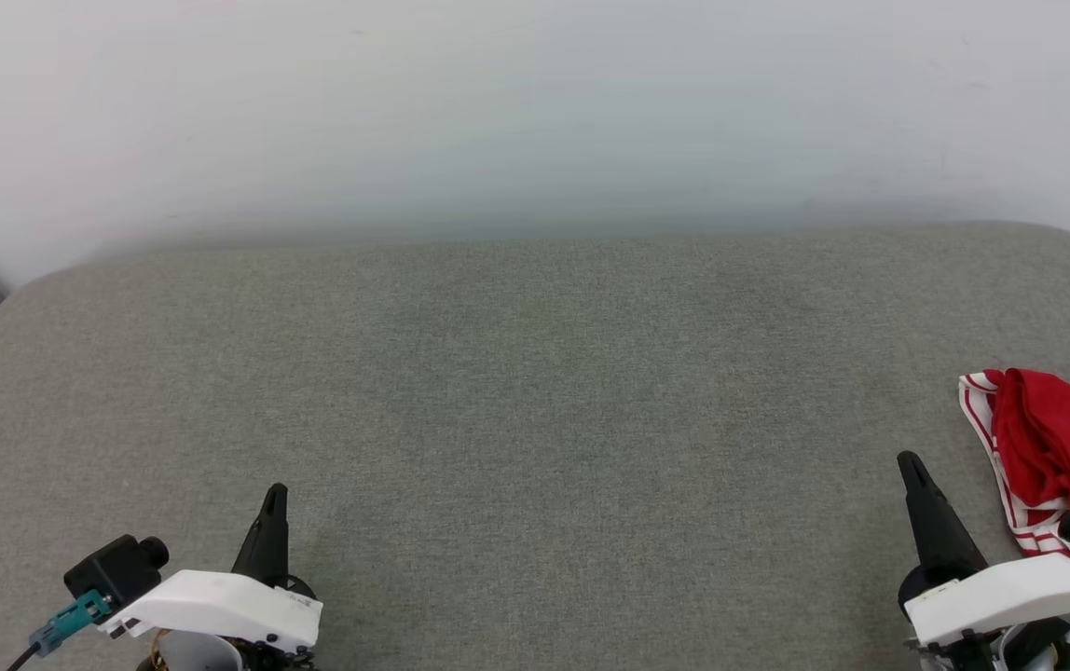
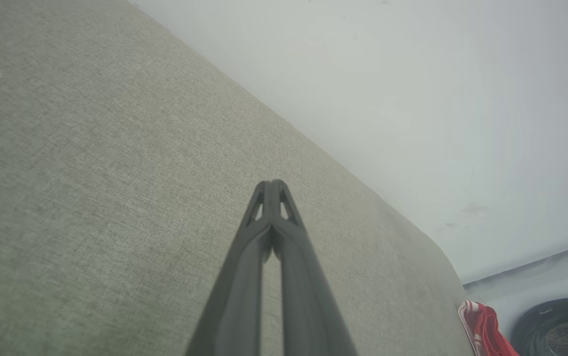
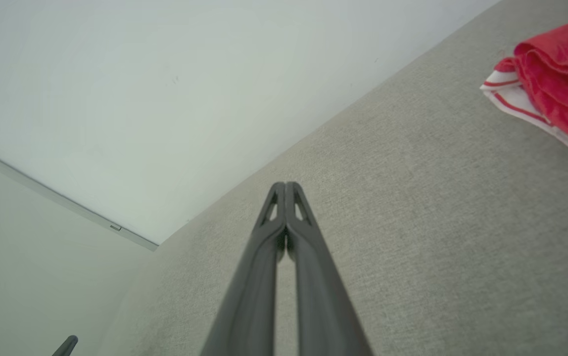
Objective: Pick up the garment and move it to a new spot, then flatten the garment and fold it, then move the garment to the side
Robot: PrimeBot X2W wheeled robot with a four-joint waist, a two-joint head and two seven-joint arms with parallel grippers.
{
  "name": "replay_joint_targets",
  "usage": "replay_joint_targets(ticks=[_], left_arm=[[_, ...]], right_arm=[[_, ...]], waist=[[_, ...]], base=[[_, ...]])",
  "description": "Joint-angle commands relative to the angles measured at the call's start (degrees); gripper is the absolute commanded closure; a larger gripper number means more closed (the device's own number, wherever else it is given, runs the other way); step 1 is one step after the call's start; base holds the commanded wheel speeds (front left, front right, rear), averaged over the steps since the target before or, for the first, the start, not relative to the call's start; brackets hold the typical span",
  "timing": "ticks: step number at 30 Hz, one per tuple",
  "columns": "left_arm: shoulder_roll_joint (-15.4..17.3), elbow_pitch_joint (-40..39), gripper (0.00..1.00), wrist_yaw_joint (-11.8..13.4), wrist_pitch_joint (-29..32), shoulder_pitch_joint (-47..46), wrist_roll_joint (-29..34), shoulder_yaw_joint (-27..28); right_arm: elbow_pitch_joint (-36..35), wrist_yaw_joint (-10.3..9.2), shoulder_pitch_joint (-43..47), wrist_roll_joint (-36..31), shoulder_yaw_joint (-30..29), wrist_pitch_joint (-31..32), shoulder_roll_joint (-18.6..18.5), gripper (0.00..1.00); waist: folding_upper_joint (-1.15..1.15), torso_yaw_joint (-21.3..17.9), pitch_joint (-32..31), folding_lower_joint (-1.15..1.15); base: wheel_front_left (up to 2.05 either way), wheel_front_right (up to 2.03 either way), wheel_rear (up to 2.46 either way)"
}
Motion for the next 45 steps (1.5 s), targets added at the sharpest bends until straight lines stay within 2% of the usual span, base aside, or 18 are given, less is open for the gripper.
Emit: replay_joint_targets(ticks=[1,22,45], left_arm=[[-0.07,-0.66,1.00,-0.47,0.47,-1.83,-1.52,0.79],[-2.28,-0.52,1.00,-2.73,4.27,-2.45,-13.83,4.51],[-4.26,-0.37,1.00,-4.75,7.60,-2.92,-24.75,7.81]], right_arm=[[-0.36,0.00,-1.99,1.95,-0.23,0.16,-0.10,1.00],[1.98,0.00,-3.38,17.03,-1.19,1.42,-0.08,1.00],[4.11,0.00,-4.75,30.43,-2.07,2.55,-0.03,1.00]], waist=[[0.00,0.02,0.01,0.00],[0.00,0.24,0.19,0.00],[0.00,0.49,0.40,0.00]], base=[[0.00,0.00,0.00],[0.00,0.00,0.00],[0.00,0.00,0.00]])
